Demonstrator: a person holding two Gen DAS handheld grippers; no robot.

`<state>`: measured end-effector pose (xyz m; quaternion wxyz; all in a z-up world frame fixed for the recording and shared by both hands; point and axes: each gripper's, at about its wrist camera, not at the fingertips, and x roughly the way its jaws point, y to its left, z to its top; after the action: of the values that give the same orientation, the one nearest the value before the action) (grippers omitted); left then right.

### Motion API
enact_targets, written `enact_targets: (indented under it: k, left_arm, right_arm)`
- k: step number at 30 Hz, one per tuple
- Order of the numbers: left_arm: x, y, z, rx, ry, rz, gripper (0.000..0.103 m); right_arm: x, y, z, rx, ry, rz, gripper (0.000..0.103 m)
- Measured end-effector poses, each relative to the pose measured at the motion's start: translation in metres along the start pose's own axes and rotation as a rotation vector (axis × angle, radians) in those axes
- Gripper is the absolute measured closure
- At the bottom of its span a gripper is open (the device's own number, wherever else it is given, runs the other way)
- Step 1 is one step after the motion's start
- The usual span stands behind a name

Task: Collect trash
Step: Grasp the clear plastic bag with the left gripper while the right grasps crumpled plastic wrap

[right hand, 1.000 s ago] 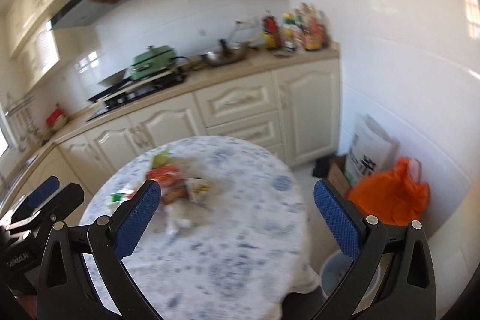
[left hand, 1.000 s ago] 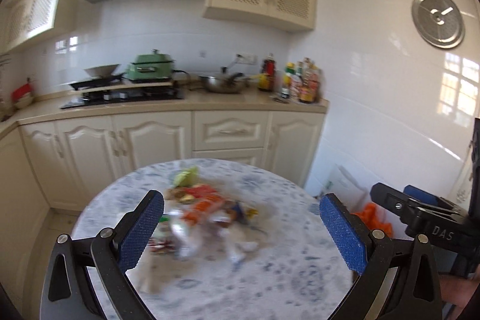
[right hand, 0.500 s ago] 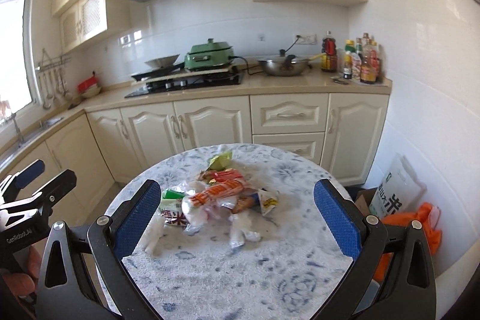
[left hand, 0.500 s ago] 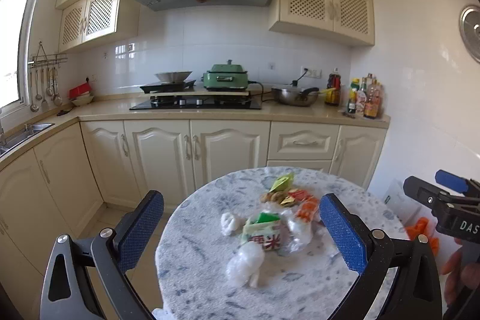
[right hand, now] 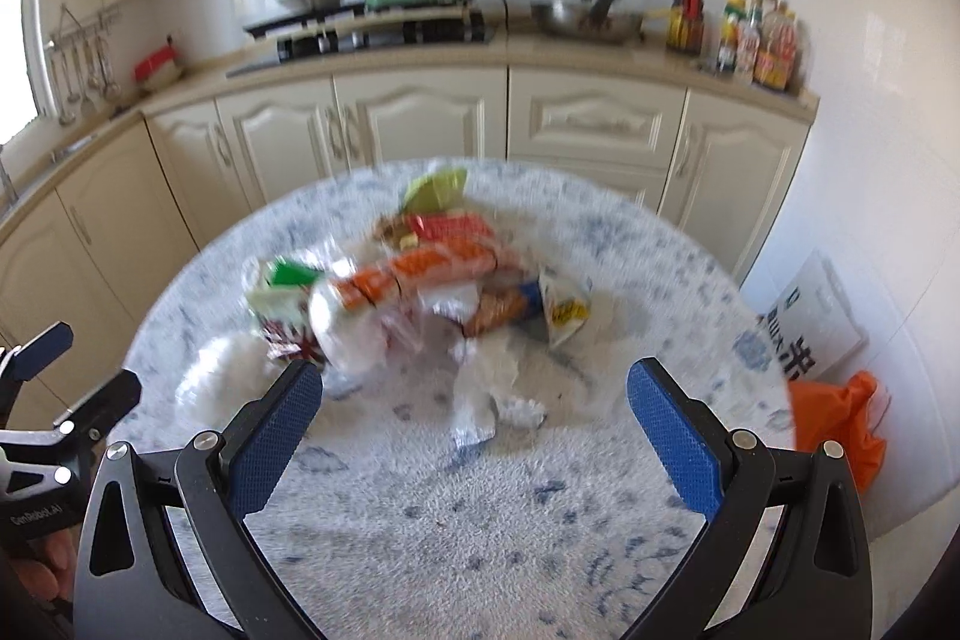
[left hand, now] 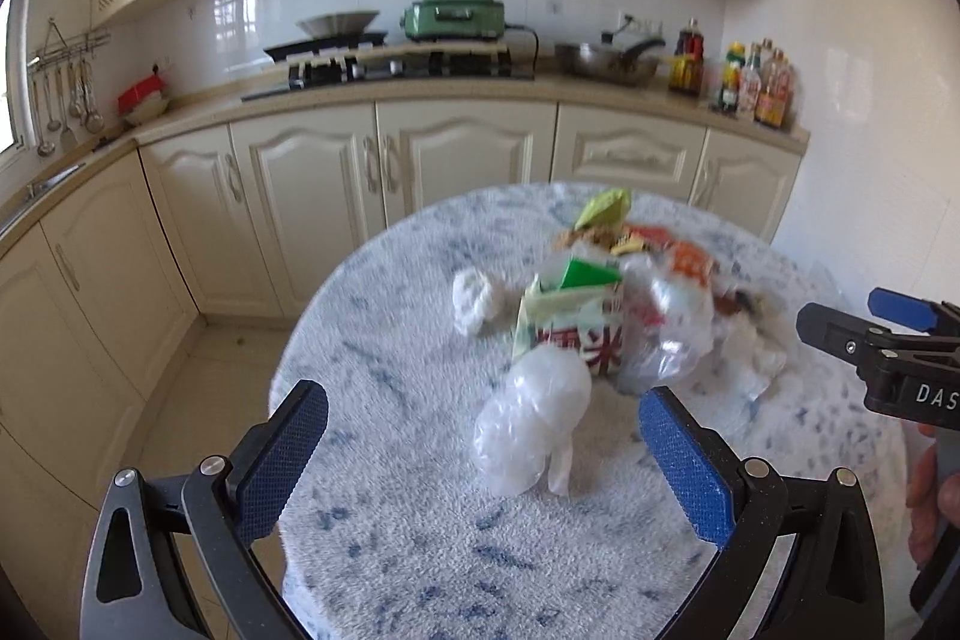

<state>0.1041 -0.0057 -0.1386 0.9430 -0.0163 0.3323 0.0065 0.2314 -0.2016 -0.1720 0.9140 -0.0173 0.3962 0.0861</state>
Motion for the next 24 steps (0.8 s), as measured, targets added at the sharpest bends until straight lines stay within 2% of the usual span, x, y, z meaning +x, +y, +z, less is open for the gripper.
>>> enact_targets:
  k: [8, 13, 14, 16, 18, 20, 22, 24]
  left_arm:
    - [0.078, 0.003, 0.026, 0.025, 0.096, -0.003, 0.001]
    - [0.104, -0.003, 0.029, 0.048, 0.124, -0.009, 0.007]
    - [0.108, -0.004, 0.029, 0.050, 0.130, -0.015, 0.012]
    - [0.117, -0.005, 0.030, 0.050, 0.150, -0.033, 0.026]
    - [0.125, -0.005, 0.031, 0.047, 0.178, -0.048, 0.050]
    - [0.129, -0.004, 0.031, 0.039, 0.194, -0.060, 0.055]
    - [0.128, -0.003, 0.032, 0.036, 0.185, -0.061, 0.058]
    - [0.126, -0.002, 0.033, 0.036, 0.173, -0.061, 0.061]
  right_arm:
    - [0.053, -0.015, -0.008, 0.030, 0.097, -0.001, 0.002]
    - [0.082, -0.023, -0.007, 0.039, 0.135, -0.003, 0.014]
    - [0.087, -0.023, -0.007, 0.038, 0.144, -0.002, 0.018]
    - [0.095, -0.022, -0.006, 0.034, 0.162, 0.002, 0.032]
    - [0.098, -0.019, -0.007, 0.007, 0.152, -0.010, 0.039]
    - [0.097, -0.016, -0.007, -0.006, 0.145, 0.004, 0.048]
    - [0.096, -0.015, -0.007, -0.010, 0.139, 0.014, 0.071]
    - [0.095, -0.014, -0.008, -0.015, 0.141, 0.022, 0.077]
